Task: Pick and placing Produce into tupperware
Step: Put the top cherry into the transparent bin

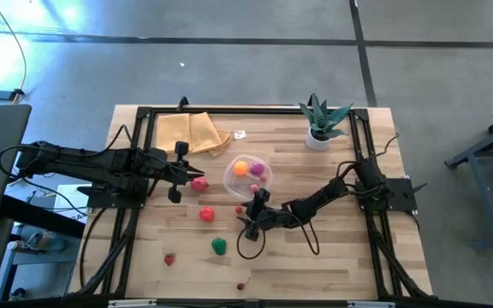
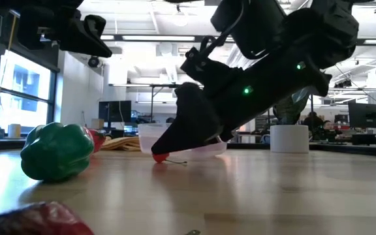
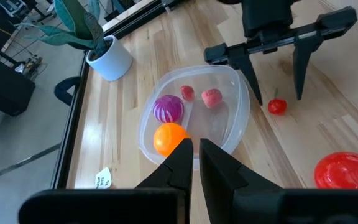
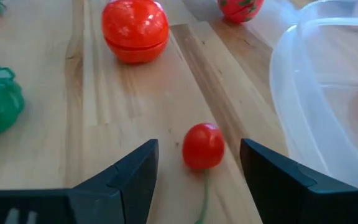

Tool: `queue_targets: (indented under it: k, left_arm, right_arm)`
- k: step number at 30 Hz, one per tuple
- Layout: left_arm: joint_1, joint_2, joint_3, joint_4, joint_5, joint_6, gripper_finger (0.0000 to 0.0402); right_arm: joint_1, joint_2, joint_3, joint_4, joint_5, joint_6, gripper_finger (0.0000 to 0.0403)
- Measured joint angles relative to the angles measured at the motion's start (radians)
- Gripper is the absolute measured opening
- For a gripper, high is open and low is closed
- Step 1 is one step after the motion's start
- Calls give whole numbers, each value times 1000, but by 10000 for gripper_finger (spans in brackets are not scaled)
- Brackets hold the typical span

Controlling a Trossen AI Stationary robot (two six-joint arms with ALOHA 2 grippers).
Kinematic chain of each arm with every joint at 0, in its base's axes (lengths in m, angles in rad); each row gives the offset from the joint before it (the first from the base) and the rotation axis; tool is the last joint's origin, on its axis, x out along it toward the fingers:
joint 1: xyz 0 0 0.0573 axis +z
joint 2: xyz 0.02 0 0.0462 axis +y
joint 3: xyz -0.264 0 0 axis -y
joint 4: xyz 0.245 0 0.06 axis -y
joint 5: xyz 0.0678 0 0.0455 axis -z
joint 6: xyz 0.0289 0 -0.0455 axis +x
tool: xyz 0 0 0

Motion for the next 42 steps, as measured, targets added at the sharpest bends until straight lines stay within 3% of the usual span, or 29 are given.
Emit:
queue_targets:
  k: [10, 27, 35, 42]
  left_arm:
    - [0, 0, 0, 0, 0, 0, 19]
    - [0, 0, 0, 0, 0, 0, 19]
    - [0, 0, 0, 0, 0, 0, 19]
    - [0, 0, 0, 0, 0, 0, 19]
  right_arm:
    - [-7, 7, 0, 8, -13, 5, 184]
    - [-26, 7, 0, 4, -49, 18, 179]
    - [-28, 7, 0, 13, -66, 16, 142]
    - [-39, 7, 0, 12, -83, 23, 138]
